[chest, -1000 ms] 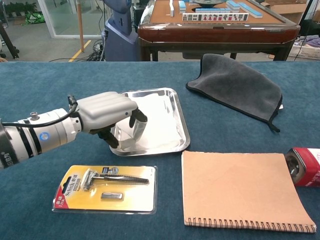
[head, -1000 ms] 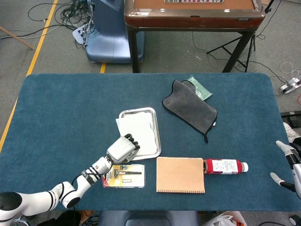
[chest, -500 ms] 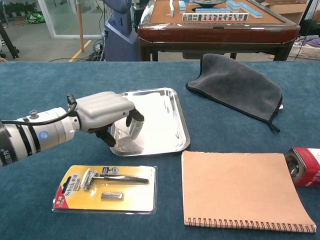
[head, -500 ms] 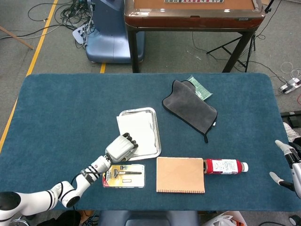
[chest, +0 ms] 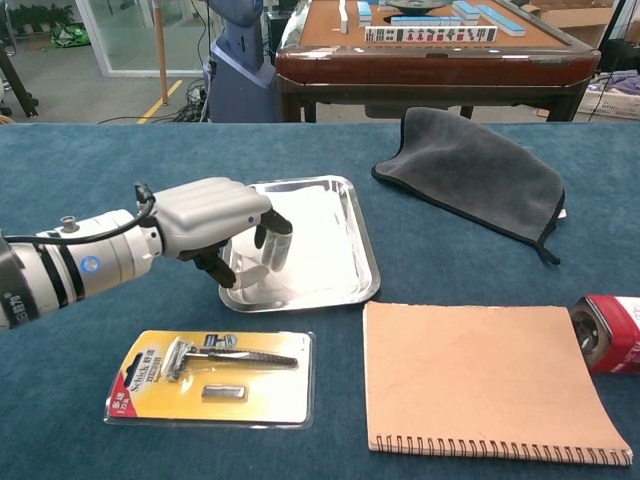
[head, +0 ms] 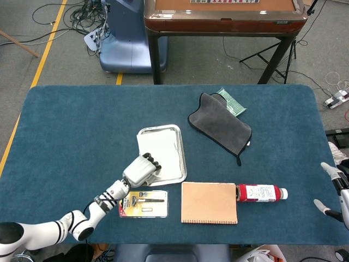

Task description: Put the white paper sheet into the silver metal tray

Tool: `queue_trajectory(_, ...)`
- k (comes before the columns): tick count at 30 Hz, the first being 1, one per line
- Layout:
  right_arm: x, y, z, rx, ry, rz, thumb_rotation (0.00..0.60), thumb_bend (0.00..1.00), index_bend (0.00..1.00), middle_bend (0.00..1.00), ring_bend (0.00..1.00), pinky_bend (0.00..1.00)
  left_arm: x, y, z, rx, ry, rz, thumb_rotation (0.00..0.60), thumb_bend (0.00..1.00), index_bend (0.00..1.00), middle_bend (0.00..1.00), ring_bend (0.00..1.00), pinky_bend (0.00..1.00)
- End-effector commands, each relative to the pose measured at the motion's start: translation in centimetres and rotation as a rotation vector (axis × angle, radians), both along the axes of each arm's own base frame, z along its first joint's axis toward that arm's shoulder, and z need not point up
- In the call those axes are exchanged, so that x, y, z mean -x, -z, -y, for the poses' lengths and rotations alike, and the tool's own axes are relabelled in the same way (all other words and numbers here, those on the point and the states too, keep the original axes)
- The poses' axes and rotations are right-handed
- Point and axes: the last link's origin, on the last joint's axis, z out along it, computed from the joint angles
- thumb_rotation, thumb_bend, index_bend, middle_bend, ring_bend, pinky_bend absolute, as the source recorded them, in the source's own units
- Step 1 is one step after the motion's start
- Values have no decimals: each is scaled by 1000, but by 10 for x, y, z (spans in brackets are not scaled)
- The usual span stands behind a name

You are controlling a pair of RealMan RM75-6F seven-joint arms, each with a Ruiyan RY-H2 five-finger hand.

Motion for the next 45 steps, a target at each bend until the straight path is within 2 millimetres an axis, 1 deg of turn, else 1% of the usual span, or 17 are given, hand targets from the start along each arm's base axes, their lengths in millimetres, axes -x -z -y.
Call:
queue_trajectory(1,-1,0,1,-2,-6,1,600,91,165,242,136,202,-1,-2,2,10,-11,6,600,406,475,487,390,255)
queue_trajectory(4,-1,1,2,-2,-7,1,600,91,165,241,136,202,-3,-2,3,4,-16,2,600,399,408,455,378,255)
queue_trajectory(8,0,0,1,1,-3,1,600,91,165,242,136,202,-2,-3,2,-18,-32,-13,600,302,274,411,351,255)
queue_trajectory(11,0,-1,1,2,-2,1,600,90,165,242,136,202,-1,-5,3,-22,-48,-24,600,265,220,383,330,255)
queue_trajectory(20,-1,0,3,-1,-12,5,600,91,165,242,136,202,-3,-12,9,-33,-65,-24,600,202,135,344,308,250)
queue_trajectory(25,-2,-1,2,3,-12,5,600,91,165,242,136,202,-6,-20,5,-54,-81,20,600,185,147,336,314,250)
queue_trajectory(27,-1,-1,2,3,-12,5,600,91,165,242,136,202,-8,-24,1,-75,-85,46,600,177,198,370,365,250)
queue_trajectory(29,-2,-1,2,2,-12,5,600,91,165,242,136,202,-9,-27,-2,-91,-80,53,600,176,259,457,443,264)
queue_trajectory(30,-1,-1,1,1,-12,5,600,91,165,242,136,202,-9,-30,-6,-105,-76,52,600,176,286,509,486,301)
queue_trajectory(31,-2,-1,1,2,-13,6,600,91,165,242,136,202,-9,-33,-11,-127,-65,41,600,176,310,578,540,394)
queue_trajectory(32,-2,-1,1,3,-13,6,600,90,165,242,136,202,-9,-34,-13,-130,-65,33,599,176,324,657,606,536)
queue_trajectory(33,-2,-1,0,5,-13,6,600,90,165,242,136,202,-9,-36,-17,-137,-63,21,578,177,329,706,650,610)
queue_trajectory(34,-2,-1,0,5,-12,6,600,90,165,242,136,202,-8,-36,-19,-139,-62,9,491,191,332,790,728,715)
queue_trajectory(35,-2,-1,0,4,-12,6,600,91,165,242,136,202,-7,-36,-20,-132,-66,-6,393,216,326,856,794,782)
queue_trajectory(38,-2,-1,0,5,-14,6,600,90,165,242,136,202,-3,-33,-26,-100,-99,-82,160,304,281,984,947,954)
queue_trajectory(41,-2,-1,0,5,-14,5,600,90,165,242,136,202,0,-31,-31,-83,-125,-172,69,328,231,1000,988,998)
queue_trajectory(45,-2,-1,0,5,-11,5,600,91,165,242,136,202,-3,-28,-35,-74,-166,-206,31,332,208,1000,995,1000)
